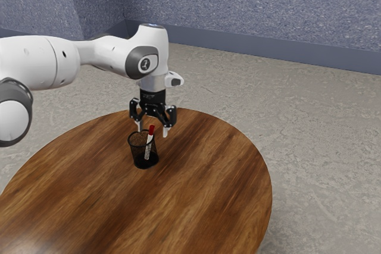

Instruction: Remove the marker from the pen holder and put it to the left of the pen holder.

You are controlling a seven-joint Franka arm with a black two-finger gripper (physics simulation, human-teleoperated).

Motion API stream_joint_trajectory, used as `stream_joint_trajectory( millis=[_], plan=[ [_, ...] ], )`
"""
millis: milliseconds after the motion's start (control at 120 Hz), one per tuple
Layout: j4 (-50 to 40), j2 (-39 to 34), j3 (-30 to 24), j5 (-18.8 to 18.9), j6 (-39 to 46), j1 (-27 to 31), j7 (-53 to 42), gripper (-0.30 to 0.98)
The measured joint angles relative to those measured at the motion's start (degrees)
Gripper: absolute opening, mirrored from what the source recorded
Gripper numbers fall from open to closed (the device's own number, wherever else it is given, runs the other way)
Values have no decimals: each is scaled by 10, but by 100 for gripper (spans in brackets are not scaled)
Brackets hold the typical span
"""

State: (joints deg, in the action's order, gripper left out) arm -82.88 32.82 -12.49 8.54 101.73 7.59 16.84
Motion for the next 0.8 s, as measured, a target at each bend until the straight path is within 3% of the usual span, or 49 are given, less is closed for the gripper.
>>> stream_joint_trajectory(
  millis=[183,383,600,800],
  plan=[
    [-2,-3,0,-1,3,2,1,25],
    [-7,-7,-1,-2,3,8,4,3],
    [-8,-13,-1,0,1,16,8,-4],
    [-45,-85,1,3,-6,39,11,-6]
  ],
)
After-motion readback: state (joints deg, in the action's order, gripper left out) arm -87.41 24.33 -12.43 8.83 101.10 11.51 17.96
